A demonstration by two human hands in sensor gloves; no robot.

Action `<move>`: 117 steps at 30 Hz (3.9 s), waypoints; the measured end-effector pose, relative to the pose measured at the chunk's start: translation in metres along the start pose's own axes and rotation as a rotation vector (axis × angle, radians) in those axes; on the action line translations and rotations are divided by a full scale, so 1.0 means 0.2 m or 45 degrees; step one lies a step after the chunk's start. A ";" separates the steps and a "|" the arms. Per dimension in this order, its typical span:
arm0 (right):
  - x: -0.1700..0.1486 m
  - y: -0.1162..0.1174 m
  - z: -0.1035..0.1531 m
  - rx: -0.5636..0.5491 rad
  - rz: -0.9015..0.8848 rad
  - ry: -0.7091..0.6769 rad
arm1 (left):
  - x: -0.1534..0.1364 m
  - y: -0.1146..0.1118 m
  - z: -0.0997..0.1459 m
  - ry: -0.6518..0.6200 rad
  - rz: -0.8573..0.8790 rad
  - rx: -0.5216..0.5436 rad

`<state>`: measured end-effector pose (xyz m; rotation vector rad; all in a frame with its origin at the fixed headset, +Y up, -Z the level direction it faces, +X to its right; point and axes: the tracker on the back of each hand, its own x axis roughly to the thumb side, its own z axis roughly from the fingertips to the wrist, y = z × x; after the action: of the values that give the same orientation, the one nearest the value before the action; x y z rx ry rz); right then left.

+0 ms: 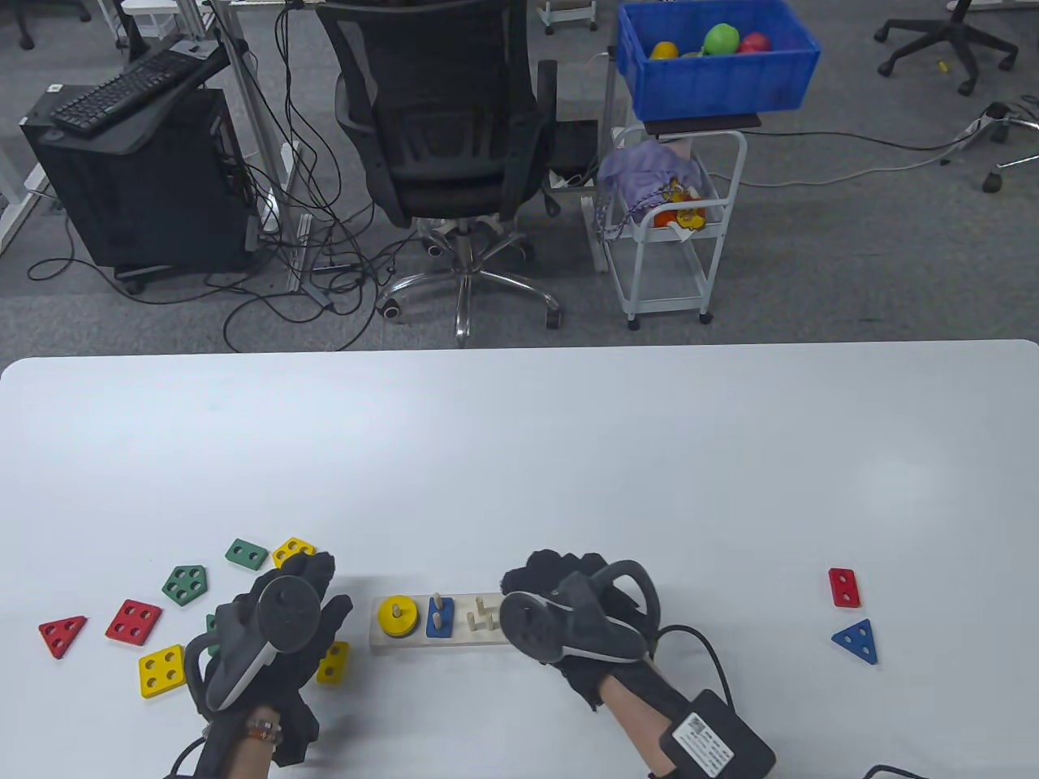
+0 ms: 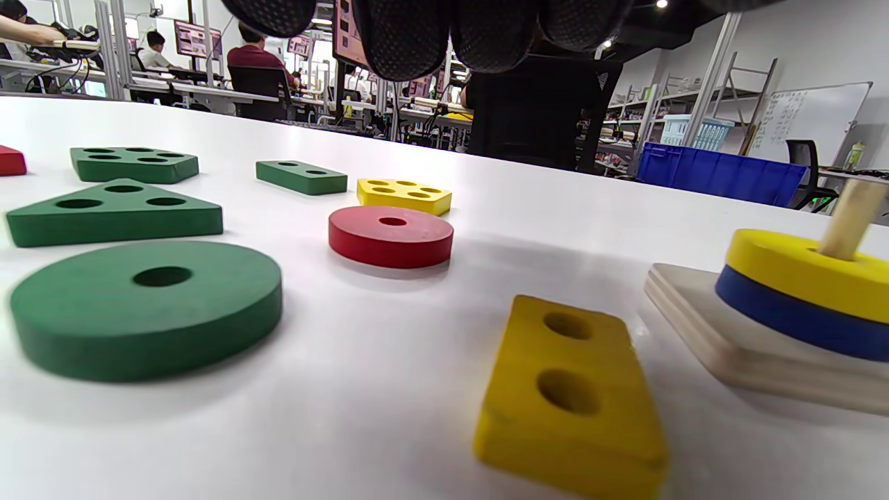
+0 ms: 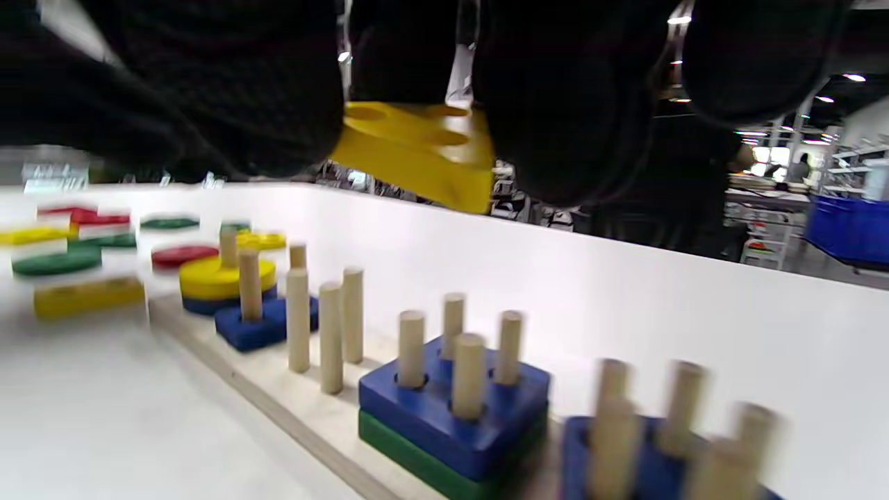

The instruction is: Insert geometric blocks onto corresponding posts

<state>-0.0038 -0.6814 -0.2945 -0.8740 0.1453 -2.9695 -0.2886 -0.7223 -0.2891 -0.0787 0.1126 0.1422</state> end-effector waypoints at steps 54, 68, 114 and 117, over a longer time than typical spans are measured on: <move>-1.34 0.25 0.97 0.323 -0.278 1.713 | 0.01 -0.04 -0.01 0.004 -0.053 -0.050; -1.33 0.39 0.93 0.463 -0.029 1.769 | 0.01 -0.04 0.00 0.009 -0.067 -0.055; 0.09 0.09 -0.09 -0.003 0.032 -0.245 | 0.02 -0.05 -0.01 -0.007 -0.080 -0.032; 0.14 0.12 -0.13 0.019 0.059 -0.274 | 0.01 -0.04 -0.01 -0.002 -0.066 -0.033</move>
<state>-0.0406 -0.7054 -0.3036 -1.1631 0.1328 -2.8064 -0.2853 -0.7307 -0.2913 -0.1071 0.1068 0.0920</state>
